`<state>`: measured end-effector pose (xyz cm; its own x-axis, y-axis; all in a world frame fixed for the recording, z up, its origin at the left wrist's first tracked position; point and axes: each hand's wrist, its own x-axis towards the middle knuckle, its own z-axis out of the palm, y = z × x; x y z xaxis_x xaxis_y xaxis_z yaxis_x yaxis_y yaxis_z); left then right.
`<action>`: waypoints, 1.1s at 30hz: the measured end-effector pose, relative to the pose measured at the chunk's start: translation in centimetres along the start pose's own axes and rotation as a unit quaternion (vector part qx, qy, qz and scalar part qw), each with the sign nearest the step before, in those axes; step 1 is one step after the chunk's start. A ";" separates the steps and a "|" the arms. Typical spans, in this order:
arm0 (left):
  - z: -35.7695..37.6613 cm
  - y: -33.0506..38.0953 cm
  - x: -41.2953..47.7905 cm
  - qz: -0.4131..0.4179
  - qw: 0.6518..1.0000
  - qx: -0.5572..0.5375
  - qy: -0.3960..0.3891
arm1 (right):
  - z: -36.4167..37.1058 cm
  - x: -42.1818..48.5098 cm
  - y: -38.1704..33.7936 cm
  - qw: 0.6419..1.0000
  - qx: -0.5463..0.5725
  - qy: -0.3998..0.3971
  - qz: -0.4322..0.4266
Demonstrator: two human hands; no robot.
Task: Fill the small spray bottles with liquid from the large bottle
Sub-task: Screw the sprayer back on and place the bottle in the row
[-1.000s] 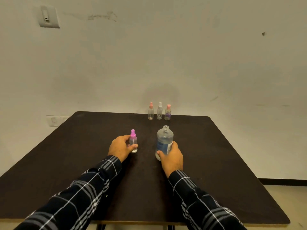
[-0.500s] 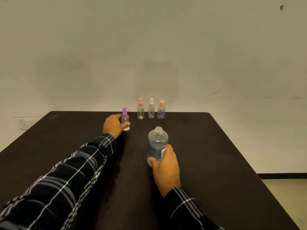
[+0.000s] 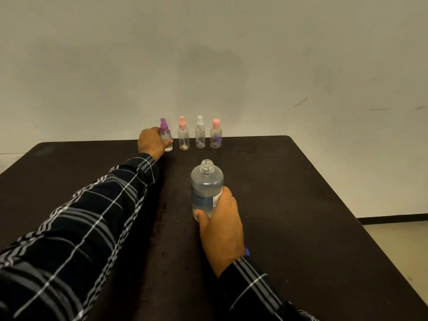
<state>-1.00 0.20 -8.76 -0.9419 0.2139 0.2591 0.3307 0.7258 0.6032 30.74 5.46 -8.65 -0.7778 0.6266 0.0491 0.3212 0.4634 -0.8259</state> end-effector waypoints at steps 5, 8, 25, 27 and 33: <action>0.5 0.3 0.8 -0.024 0.999 -0.029 0.015 | -0.2 -0.1 -0.2 1.000 0.002 -0.003 0.000; 0.6 0.6 0.4 -0.036 0.998 -0.055 0.012 | -0.3 -0.2 -0.3 1.000 -0.007 0.007 -0.012; 3.1 5.3 -2.6 0.022 0.998 -0.028 0.058 | -0.4 -0.2 -0.2 1.000 -0.011 -0.003 -0.014; 3.4 5.2 -2.2 0.003 0.999 -0.018 0.044 | -0.5 -0.1 -0.2 1.000 -0.014 -0.006 -0.011; 3.9 5.0 -2.4 -0.031 0.998 -0.027 0.041 | -0.5 0.0 -0.3 1.000 -0.016 -0.016 -0.008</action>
<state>2.65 5.82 -9.29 -0.9531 0.1140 0.2804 0.2776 0.6988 0.6592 30.94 5.61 -8.15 -0.7994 0.5993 0.0435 0.3261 0.4935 -0.8063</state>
